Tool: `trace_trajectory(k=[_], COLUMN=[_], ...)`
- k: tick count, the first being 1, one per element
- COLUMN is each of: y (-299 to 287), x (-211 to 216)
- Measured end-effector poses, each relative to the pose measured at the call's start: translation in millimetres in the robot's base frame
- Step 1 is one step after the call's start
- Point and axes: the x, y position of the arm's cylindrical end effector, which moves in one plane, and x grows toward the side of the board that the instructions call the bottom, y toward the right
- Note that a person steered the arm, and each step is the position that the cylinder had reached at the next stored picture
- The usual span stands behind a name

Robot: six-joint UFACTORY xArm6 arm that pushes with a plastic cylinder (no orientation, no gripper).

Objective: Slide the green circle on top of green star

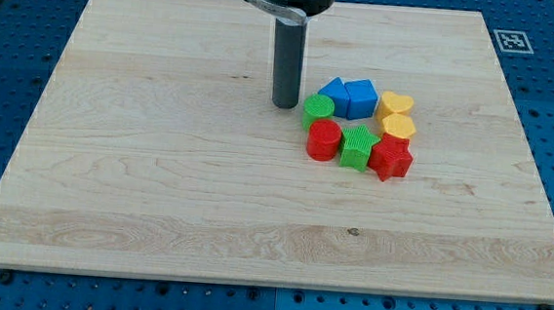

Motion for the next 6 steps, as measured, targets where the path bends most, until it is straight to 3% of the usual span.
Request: trace_trajectory(k=[6], y=[98], x=[15])
